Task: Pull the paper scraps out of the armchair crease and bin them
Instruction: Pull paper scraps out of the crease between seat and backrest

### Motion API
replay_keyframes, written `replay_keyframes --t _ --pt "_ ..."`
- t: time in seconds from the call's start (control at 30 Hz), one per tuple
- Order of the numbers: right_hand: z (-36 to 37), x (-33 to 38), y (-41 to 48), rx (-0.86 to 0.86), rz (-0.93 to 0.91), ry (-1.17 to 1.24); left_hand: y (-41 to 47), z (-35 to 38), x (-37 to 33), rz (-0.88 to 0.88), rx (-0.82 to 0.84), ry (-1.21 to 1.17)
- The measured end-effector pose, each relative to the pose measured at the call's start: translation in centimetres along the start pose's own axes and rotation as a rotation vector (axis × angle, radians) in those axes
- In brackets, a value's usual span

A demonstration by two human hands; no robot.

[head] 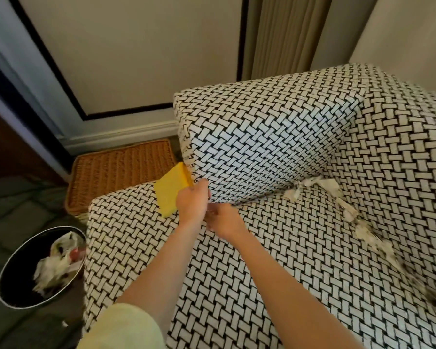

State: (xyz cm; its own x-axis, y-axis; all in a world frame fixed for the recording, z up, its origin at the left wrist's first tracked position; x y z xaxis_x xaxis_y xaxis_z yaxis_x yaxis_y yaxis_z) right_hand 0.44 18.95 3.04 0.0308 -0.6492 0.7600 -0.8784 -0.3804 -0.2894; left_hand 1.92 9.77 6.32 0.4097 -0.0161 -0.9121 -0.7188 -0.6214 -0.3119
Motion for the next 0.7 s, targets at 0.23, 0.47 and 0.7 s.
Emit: replay_keyframes --t 0.23,0.47,0.7 --pt "1.7 2.9 2.1 -0.193 0.166 0.162 2.8 -4.2 0.6 -0.270 0.090 -0.265" --pt "-0.7 6.0 0.0 -0.351 -0.031 -0.110 2.3 -4.2 -2.0 -0.261 0.143 -0.454" --pt "-3.3 3.0 -2.2 -0.395 -0.046 -0.154 0.7 -2.7 -3.3 -0.283 0.215 -0.246"
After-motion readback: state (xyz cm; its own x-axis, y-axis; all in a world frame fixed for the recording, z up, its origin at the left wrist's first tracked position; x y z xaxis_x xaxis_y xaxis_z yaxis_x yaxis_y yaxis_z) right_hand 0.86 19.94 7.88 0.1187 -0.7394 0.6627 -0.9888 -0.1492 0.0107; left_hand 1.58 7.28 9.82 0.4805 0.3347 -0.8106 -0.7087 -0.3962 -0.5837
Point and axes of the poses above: each hand's wrist, its own y-axis towards the middle knuckle, its own z-axis out of the palm, x = y × z, the point moved 8 cm from there along y, towards the middle knuckle, and after that the axes turned 1 degree about -x, right-handed, at the moved point
